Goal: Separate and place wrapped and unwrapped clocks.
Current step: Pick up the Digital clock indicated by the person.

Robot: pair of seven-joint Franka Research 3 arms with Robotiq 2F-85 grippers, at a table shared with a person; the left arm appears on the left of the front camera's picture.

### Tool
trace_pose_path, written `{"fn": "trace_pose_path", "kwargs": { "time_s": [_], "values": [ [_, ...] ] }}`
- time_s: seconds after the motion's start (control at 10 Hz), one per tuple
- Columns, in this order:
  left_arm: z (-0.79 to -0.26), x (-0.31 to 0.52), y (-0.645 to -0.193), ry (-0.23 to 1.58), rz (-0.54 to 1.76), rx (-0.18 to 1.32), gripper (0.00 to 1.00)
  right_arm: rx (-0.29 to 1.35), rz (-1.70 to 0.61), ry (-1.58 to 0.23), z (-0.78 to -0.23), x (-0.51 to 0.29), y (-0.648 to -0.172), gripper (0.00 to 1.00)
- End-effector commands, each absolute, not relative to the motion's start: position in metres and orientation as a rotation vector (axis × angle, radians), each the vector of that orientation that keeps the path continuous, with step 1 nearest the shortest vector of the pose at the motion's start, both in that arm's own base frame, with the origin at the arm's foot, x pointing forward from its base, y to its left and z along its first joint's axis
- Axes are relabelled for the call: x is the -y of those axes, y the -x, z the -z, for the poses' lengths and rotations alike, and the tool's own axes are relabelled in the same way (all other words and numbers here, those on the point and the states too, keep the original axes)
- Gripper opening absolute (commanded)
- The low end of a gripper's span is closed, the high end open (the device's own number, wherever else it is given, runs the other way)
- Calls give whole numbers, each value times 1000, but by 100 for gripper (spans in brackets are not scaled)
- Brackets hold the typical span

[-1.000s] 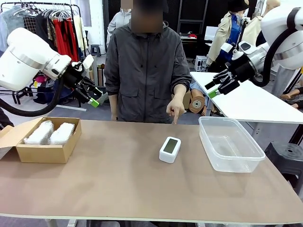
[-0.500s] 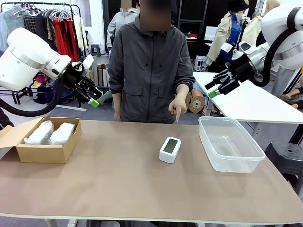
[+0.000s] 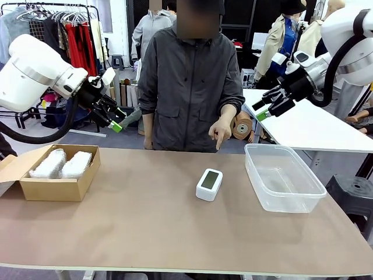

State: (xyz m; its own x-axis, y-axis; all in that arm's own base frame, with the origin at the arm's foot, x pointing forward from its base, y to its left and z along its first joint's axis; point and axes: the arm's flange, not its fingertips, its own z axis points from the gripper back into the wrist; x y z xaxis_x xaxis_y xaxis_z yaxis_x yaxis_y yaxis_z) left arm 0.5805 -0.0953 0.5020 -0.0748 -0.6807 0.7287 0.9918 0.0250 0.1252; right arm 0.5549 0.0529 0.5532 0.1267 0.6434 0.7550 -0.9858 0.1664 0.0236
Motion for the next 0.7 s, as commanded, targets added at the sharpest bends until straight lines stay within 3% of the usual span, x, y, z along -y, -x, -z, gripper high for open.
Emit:
{"fn": "trace_pose_path", "kwargs": {
  "time_s": [0.0,0.1,0.6],
  "values": [
    [-502,94,-579,540,1506,749,100,691,-1301,-616,-553,-53,-555,100],
    [-502,94,-579,540,1506,749,100,657,-1212,-516,-553,-71,-555,100],
    [-502,94,-579,540,1506,749,100,505,-1065,-536,-577,-124,-527,100]
  ]
}}
